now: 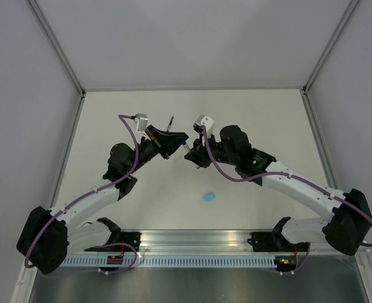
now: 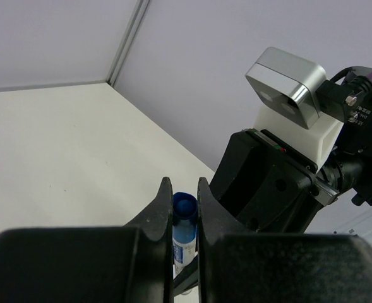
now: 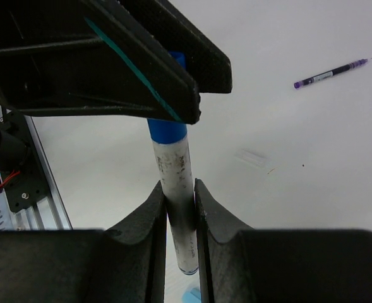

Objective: Insert the pens into the pen caps

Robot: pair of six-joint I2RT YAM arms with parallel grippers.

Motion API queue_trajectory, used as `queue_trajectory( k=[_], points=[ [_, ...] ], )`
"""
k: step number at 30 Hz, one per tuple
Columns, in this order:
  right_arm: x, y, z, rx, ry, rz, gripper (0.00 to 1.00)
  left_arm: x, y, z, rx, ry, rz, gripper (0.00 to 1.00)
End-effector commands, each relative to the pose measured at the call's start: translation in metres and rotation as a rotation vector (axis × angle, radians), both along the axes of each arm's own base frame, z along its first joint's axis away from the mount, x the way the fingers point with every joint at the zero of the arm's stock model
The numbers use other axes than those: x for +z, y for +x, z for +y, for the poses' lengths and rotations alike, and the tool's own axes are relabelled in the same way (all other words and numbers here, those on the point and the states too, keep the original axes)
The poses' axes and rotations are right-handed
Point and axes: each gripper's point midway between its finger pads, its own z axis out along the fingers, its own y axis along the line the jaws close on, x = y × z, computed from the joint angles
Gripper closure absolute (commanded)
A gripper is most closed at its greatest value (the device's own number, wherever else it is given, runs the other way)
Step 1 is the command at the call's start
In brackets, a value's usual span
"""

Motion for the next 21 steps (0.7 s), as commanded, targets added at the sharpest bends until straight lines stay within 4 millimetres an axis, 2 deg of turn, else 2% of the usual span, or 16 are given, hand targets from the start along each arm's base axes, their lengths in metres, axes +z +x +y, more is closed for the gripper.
queue_trajectory(
  k=[1,4,7,8,11,13,14,17,19,20,21],
  points=[
    [0.201,0.057,-0.026,-0.239,0.457,-0.453,1.00,-0.101,-0.069,-0.029,-0.323,0.230,0.277,0.98],
    [0.200,0.059,-0.027,-0.242,0.456,-0.450,1.00,-0.101,-0.069,-0.028,-0.315,0.228,0.277,0.98],
    [0.188,0.056,-0.023,-0.214,0.453,-0.421,1.00,-0.100,-0.071,-0.028,-0.327,0.209,0.278,0.98],
    [0.169,0.051,-0.020,-0.192,0.455,-0.401,1.00,-0.099,-0.072,-0.029,-0.335,0.201,0.287,0.98],
    [0.131,0.049,-0.015,-0.165,0.409,-0.341,1.00,-0.098,-0.072,-0.031,-0.352,0.218,0.286,0.98],
    [0.121,0.045,-0.014,-0.146,0.394,-0.322,1.00,-0.098,-0.071,-0.032,-0.355,0.223,0.290,0.90],
    [0.115,0.040,-0.013,-0.124,0.394,-0.299,1.00,-0.097,-0.072,-0.032,-0.356,0.221,0.291,0.80],
    [0.099,0.034,-0.012,-0.109,0.379,-0.249,1.00,-0.094,-0.071,-0.030,-0.337,0.212,0.285,0.66],
    [0.087,0.031,-0.013,-0.107,0.366,-0.221,1.00,-0.090,-0.068,-0.027,-0.309,0.202,0.272,0.64],
    [0.069,0.027,-0.016,-0.111,0.362,-0.188,1.00,-0.088,-0.069,-0.027,-0.309,0.199,0.267,0.62],
    [0.061,0.026,-0.017,-0.117,0.360,-0.177,1.00,-0.086,-0.068,-0.027,-0.311,0.197,0.263,0.60]
  ],
)
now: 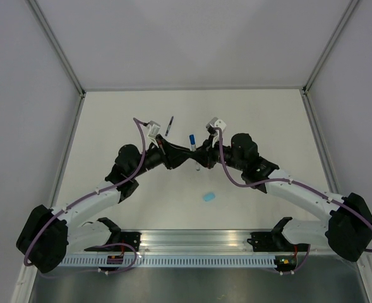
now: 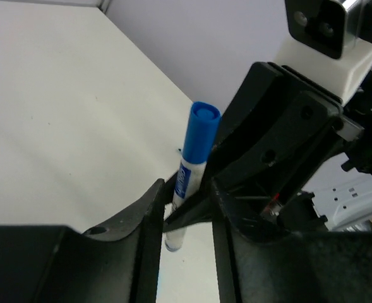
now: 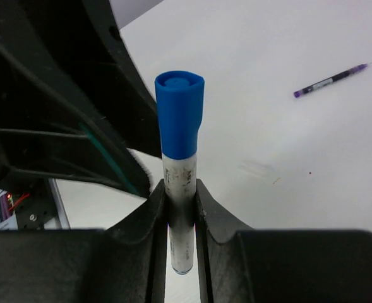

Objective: Insert the pens into the pen caps

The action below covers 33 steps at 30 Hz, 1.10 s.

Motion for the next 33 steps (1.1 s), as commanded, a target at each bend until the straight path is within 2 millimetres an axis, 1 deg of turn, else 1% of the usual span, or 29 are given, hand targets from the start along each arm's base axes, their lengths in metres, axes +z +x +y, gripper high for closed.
queue_trajectory(
  k=[1,2,4,5,7,8,9,10,11,12,13,14,15,16,17,18,19,21,22,24,25,27,28,29,30,31,33],
  points=[
    [0.062,0.023,-0.010,-0.118,0.212,-0.170,1.00,-0.036,-0.053,-0.015,-0.233,0.085,0.124,0.58],
    [0.049,0.023,-0.011,-0.128,0.188,-0.144,1.00,-0.036,-0.052,-0.015,-0.230,0.087,0.125,0.50],
    [0.035,0.026,-0.017,-0.160,0.159,-0.120,1.00,-0.036,-0.050,-0.014,-0.215,0.093,0.125,0.41],
    [0.030,0.025,-0.020,-0.175,0.148,-0.111,1.00,-0.038,-0.049,-0.013,-0.210,0.102,0.133,0.27],
    [0.024,0.028,-0.029,-0.220,0.120,-0.095,1.00,-0.036,-0.047,-0.012,-0.201,0.114,0.121,0.16],
    [0.025,0.029,-0.031,-0.231,0.110,-0.092,1.00,-0.041,-0.047,-0.010,-0.194,0.131,0.136,0.08],
    [0.023,0.031,-0.032,-0.245,0.096,-0.083,1.00,-0.041,-0.044,-0.008,-0.169,0.137,0.134,0.05],
    [0.022,0.037,-0.038,-0.293,0.067,-0.060,1.00,-0.037,-0.042,-0.004,-0.148,0.138,0.117,0.02],
    [0.020,0.040,-0.041,-0.321,0.052,-0.044,1.00,-0.037,-0.040,-0.001,-0.124,0.145,0.114,0.00],
    [0.016,0.046,-0.046,-0.356,0.031,-0.026,1.00,-0.044,-0.032,0.006,-0.056,0.174,0.137,0.00],
    [0.001,0.048,-0.052,-0.392,-0.015,0.034,1.00,-0.046,-0.026,0.013,-0.007,0.201,0.127,0.00],
    [-0.004,0.062,-0.054,-0.442,-0.046,0.066,1.00,-0.044,-0.021,0.021,0.049,0.219,0.124,0.00],
    [-0.015,0.073,-0.061,-0.480,-0.087,0.115,1.00,-0.058,-0.006,0.040,0.191,0.288,0.172,0.00],
    [-0.042,0.082,-0.062,-0.506,-0.188,0.212,1.00,-0.061,0.000,0.051,0.257,0.312,0.174,0.00],
    [-0.054,0.089,-0.068,-0.543,-0.228,0.253,1.00,-0.056,0.003,0.060,0.304,0.315,0.158,0.00],
    [-0.066,0.098,-0.074,-0.575,-0.266,0.284,1.00,-0.059,0.007,0.068,0.355,0.328,0.153,0.00],
    [-0.084,0.106,-0.076,-0.599,-0.314,0.326,1.00,-0.058,0.008,0.073,0.381,0.332,0.142,0.00],
    [-0.103,0.118,-0.088,-0.664,-0.339,0.383,1.00,-0.056,0.011,0.083,0.438,0.324,0.135,0.00],
    [-0.120,0.123,-0.089,-0.678,-0.369,0.422,1.00,-0.058,0.011,0.086,0.453,0.330,0.144,0.00],
    [-0.135,0.130,-0.096,-0.717,-0.387,0.474,0.99,-0.057,0.014,0.094,0.498,0.330,0.136,0.00],
    [-0.149,0.133,-0.097,-0.726,-0.417,0.507,0.98,-0.059,0.016,0.098,0.523,0.333,0.144,0.00],
    [-0.161,0.137,-0.104,-0.765,-0.444,0.537,0.98,-0.060,0.018,0.103,0.554,0.341,0.150,0.00],
    [-0.173,0.138,-0.107,-0.780,-0.475,0.559,0.98,-0.059,0.018,0.104,0.556,0.345,0.149,0.00],
    [-0.178,0.138,-0.109,-0.793,-0.493,0.567,0.97,-0.058,0.017,0.104,0.554,0.345,0.151,0.00],
    [-0.185,0.137,-0.116,-0.821,-0.526,0.580,0.96,-0.056,0.016,0.103,0.547,0.340,0.147,0.00],
    [-0.193,0.138,-0.118,-0.833,-0.551,0.593,0.92,-0.056,0.016,0.103,0.546,0.337,0.146,0.00],
    [-0.201,0.138,-0.125,-0.863,-0.581,0.611,0.86,-0.055,0.015,0.103,0.546,0.331,0.143,0.00]
  ],
)
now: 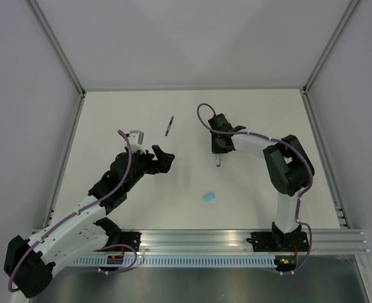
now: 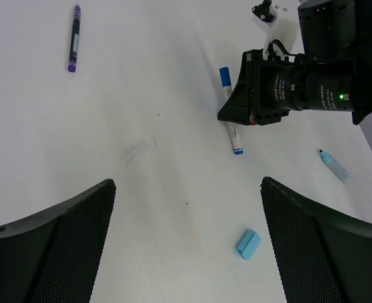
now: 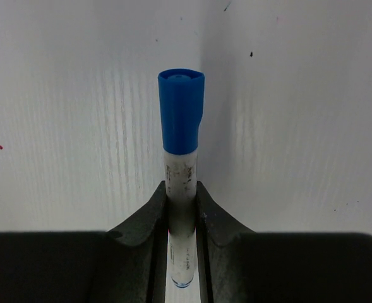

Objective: Insert the pens into the pen caps

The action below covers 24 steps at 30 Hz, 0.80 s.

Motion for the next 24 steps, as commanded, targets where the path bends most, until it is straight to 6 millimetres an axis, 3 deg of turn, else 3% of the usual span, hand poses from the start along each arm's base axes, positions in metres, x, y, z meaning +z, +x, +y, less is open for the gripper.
queue_trajectory(
  k=[1,7,14,24],
  points=[
    [0.000,0.010,-0.013,-0.097,-0.067,0.007,0.80,0.004,0.003,0.008,0.033,0.024,-0.031,0.00],
    [-0.001,0.011,-0.015,-0.122,-0.056,0.003,0.64,0.002,0.004,0.007,0.033,0.028,-0.023,0.00],
    [0.013,0.015,-0.011,-0.105,-0.031,-0.020,0.60,0.001,0.003,0.005,0.012,0.036,-0.027,0.00],
    [0.052,0.014,-0.020,-0.092,-0.014,-0.077,0.56,-0.007,0.000,-0.014,-0.096,0.062,-0.002,0.00]
  ],
)
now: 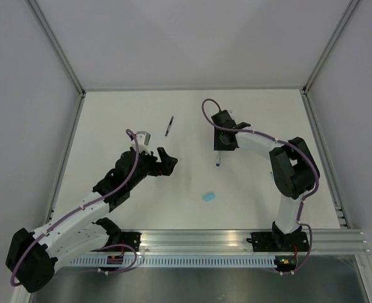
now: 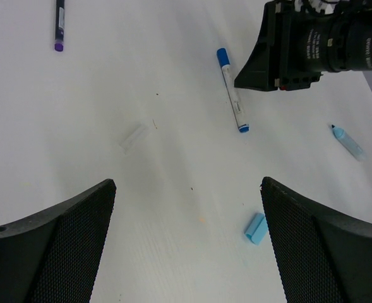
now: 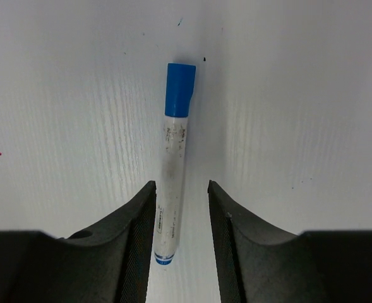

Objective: Insert the pens into the pen caps

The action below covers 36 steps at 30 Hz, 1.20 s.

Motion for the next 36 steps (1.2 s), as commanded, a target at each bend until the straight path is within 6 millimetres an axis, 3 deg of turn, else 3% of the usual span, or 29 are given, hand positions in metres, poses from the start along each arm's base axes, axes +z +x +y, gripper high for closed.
queue_trajectory(
  k=[1,6,11,13,14,16,17,20,22,23,25,28,30,34,36],
  points=[
    [0.044,0.006,-0.003,-0.007,0.029,-0.077,0.55,0.010,0.001,-0.008,-0.052,0.015,-0.036,0.00],
    [0.071,-0.007,0.004,0.021,0.122,-0.119,0.55,0.006,-0.001,-0.013,-0.087,0.021,-0.018,0.00],
    [0.098,-0.047,0.016,0.107,0.318,-0.194,0.55,0.010,0.005,-0.021,-0.124,0.075,0.012,0.03],
    [0.107,-0.066,0.021,0.164,0.403,-0.236,0.55,-0.002,0.014,-0.016,-0.088,0.150,0.059,0.05],
    [0.110,-0.071,0.021,0.178,0.418,-0.252,0.55,0.016,0.023,-0.019,-0.078,0.153,0.035,0.05],
    [0.114,-0.081,0.015,0.194,0.431,-0.304,0.54,0.013,0.033,-0.023,-0.077,0.194,0.062,0.06],
    [0.116,-0.084,0.015,0.198,0.442,-0.318,0.54,0.028,0.042,-0.026,-0.069,0.208,0.043,0.06],
    [0.132,-0.101,0.032,0.262,0.592,-0.348,0.54,0.027,0.074,-0.025,-0.017,0.317,0.086,0.07],
    [0.143,-0.108,0.038,0.292,0.666,-0.385,0.54,0.019,0.103,-0.023,0.011,0.365,0.132,0.13],
    [0.146,-0.109,0.038,0.294,0.671,-0.398,0.54,0.011,0.108,-0.022,-0.007,0.392,0.161,0.15],
    [0.145,-0.108,0.029,0.265,0.642,-0.423,0.54,-0.002,0.135,-0.018,-0.003,0.409,0.207,0.18],
    [0.149,-0.110,0.026,0.261,0.643,-0.443,0.54,-0.029,0.165,0.002,0.019,0.453,0.304,0.20],
    [0.153,-0.111,0.027,0.269,0.657,-0.453,0.54,-0.043,0.178,0.017,0.033,0.460,0.352,0.22],
    [0.157,-0.113,0.031,0.285,0.675,-0.448,0.54,-0.067,0.205,0.024,0.020,0.480,0.375,0.25],
    [0.160,-0.115,0.033,0.297,0.688,-0.448,0.54,-0.094,0.210,0.027,0.005,0.519,0.426,0.25]
  ],
)
